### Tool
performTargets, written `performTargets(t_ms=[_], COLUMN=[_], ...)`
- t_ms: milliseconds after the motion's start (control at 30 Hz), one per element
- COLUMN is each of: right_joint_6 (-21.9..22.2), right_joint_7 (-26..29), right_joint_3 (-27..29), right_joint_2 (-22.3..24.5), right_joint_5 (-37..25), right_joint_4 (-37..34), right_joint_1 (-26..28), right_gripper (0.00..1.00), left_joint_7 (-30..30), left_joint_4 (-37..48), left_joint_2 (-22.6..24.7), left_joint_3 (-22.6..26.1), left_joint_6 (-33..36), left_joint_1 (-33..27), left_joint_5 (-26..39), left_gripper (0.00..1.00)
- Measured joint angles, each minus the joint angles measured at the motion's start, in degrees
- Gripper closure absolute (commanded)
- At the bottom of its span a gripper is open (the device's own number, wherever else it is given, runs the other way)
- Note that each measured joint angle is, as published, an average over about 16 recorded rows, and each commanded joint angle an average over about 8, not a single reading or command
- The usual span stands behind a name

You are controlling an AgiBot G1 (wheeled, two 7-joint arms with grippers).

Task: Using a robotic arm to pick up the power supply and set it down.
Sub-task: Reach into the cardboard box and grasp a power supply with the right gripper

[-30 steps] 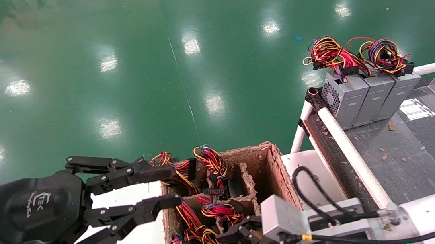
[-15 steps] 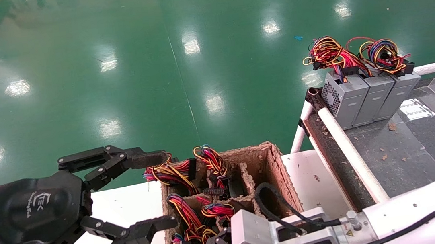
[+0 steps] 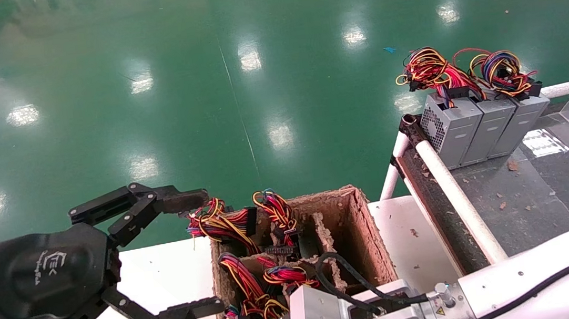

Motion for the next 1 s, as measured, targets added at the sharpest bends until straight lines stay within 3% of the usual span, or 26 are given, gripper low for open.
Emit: performTargets(t_ms=[567,1000], right_joint_6=[-0.08,-0.47], right_joint_7=[-0.19,0.48], right_joint_3=[0.21,4.04], right_joint_2=[-0.11,3.30], right_joint_5=[0.72,7.23], right_joint_4=[0.26,5.28], right_joint_1=[-0.42,-1.82], right_gripper=[1.00,1.00], left_joint_7=[0.00,0.01], left_joint_4=[0.00,0.00], left_joint_2=[0.00,0.00], left_joint_3=[0.01,0.01], left_joint_6=[0.00,-0.01], left_joint_1=[0.00,0.00], left_joint_5=[0.00,-0.01], left_gripper=[0.00,0.00])
